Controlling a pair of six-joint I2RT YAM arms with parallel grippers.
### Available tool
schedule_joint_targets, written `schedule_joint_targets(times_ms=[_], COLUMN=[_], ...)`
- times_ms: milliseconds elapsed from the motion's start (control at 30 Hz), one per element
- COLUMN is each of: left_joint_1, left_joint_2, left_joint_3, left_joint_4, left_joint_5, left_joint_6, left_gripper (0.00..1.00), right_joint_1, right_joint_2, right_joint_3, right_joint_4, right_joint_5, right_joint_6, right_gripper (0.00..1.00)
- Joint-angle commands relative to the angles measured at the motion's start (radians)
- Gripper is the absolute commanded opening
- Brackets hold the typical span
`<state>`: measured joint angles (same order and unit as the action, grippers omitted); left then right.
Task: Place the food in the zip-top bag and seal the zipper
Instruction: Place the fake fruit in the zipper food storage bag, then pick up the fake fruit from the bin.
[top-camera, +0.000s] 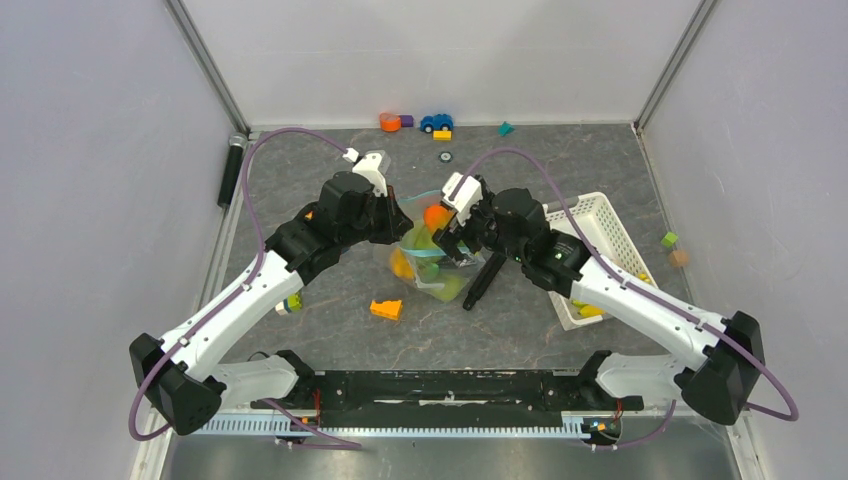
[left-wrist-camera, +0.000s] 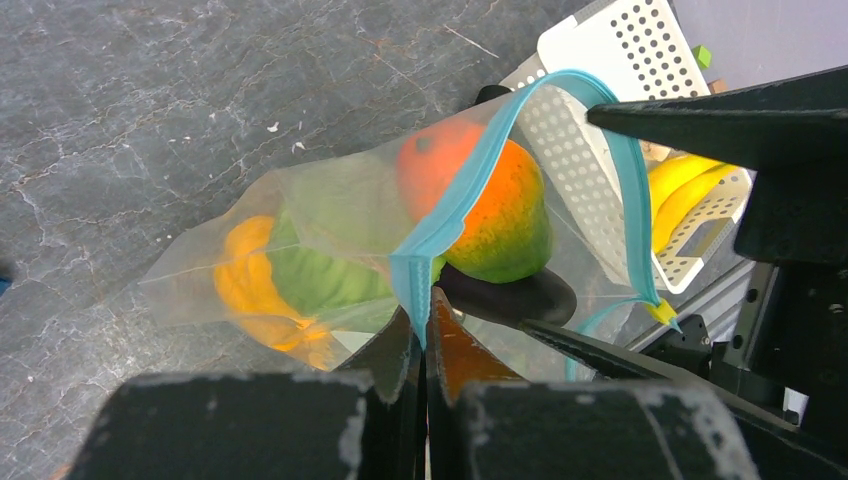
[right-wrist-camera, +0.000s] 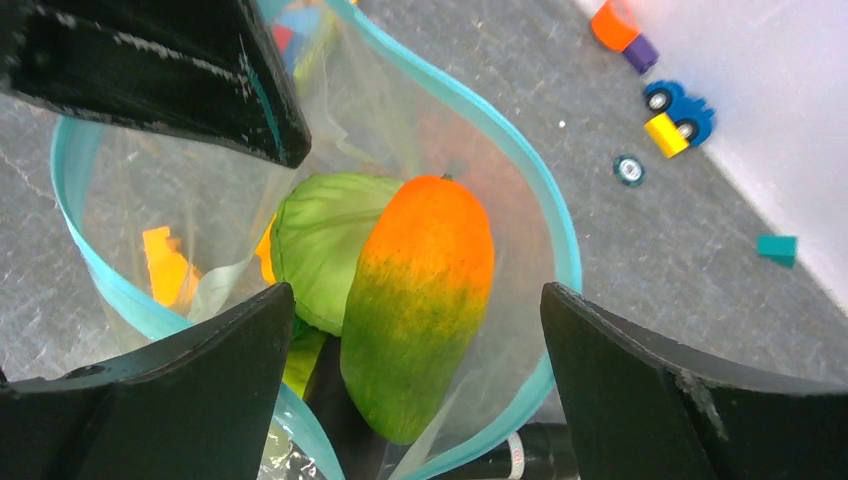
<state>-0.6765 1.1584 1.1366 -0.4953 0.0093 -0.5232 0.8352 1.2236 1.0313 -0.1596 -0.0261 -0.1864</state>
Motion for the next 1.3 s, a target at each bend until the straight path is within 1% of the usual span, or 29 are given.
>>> schedule_joint_targets(times_ms=[0, 133, 233, 300, 400, 433, 467, 567, 733, 833, 1000, 1067, 1167, 1267], left_joint_1=[-0.003, -0.003, -0.003, -0.003, -0.003, -0.003, -0.003, -0.003, -0.003, -0.003, -0.003, -0.003, -0.003, -0.003], left_joint_2=[-0.014, -0.01, -0.01, -0.009, -0.004, -0.004, -0.005, -0.005, -0.004, 0.009, 0.024, 0.024, 0.018, 0.006], left_joint_3=[0.016, 0.017, 0.018, 0.015, 0.014, 0.015, 0.015, 0.015, 0.013, 0.012, -0.011, -0.023, -0.039, -0.067], left_joint_4=[0.054, 0.052, 0.053, 0.056, 0.06, 0.058, 0.058, 0.06, 0.06, 0.063, 0.126, 0.156, 0.175, 0.204], left_joint_5=[0.007, 0.01, 0.016, 0.011, 0.009, 0.015, 0.017, 0.022, 0.007, 0.015, 0.052, 0.071, 0.069, 0.069], left_joint_6=[0.023, 0.022, 0.023, 0.026, 0.025, 0.026, 0.025, 0.026, 0.035, 0.028, 0.035, 0.049, 0.069, 0.09], left_gripper=[0.04, 0.04, 0.04, 0.04, 0.04, 0.04, 0.04, 0.04, 0.05, 0.05, 0.05, 0.05, 0.05, 0.05], right_joint_1=[-0.001, -0.002, -0.024, -0.09, -0.273, -0.329, -0.381, -0.466, -0.529, -0.557, -0.573, -0.579, -0.59, -0.602], right_joint_2=[-0.087, -0.16, -0.198, -0.213, -0.232, -0.237, -0.24, -0.228, -0.22, -0.217, -0.224, -0.233, -0.249, -0.23], right_joint_3=[-0.016, -0.074, -0.083, -0.09, -0.114, -0.126, -0.143, -0.171, -0.273, -0.318, -0.374, -0.393, -0.425, -0.42], right_joint_4=[0.152, 0.235, 0.21, 0.178, 0.119, 0.098, 0.077, -0.031, -0.117, -0.216, -0.337, -0.379, -0.388, -0.456], right_joint_5=[0.05, 0.165, 0.328, 0.401, 0.405, 0.424, 0.474, 0.58, 0.556, 0.542, 0.526, 0.476, 0.4, 0.37], right_joint_6=[-0.004, 0.014, 0.06, 0.107, 0.184, 0.242, 0.281, 0.371, 0.434, 0.529, 0.559, 0.571, 0.571, 0.578], right_gripper=[0.98, 0.98, 0.98, 0.98, 0.98, 0.98, 0.98, 0.98, 0.98, 0.98, 0.98, 0.98, 0.98, 0.98])
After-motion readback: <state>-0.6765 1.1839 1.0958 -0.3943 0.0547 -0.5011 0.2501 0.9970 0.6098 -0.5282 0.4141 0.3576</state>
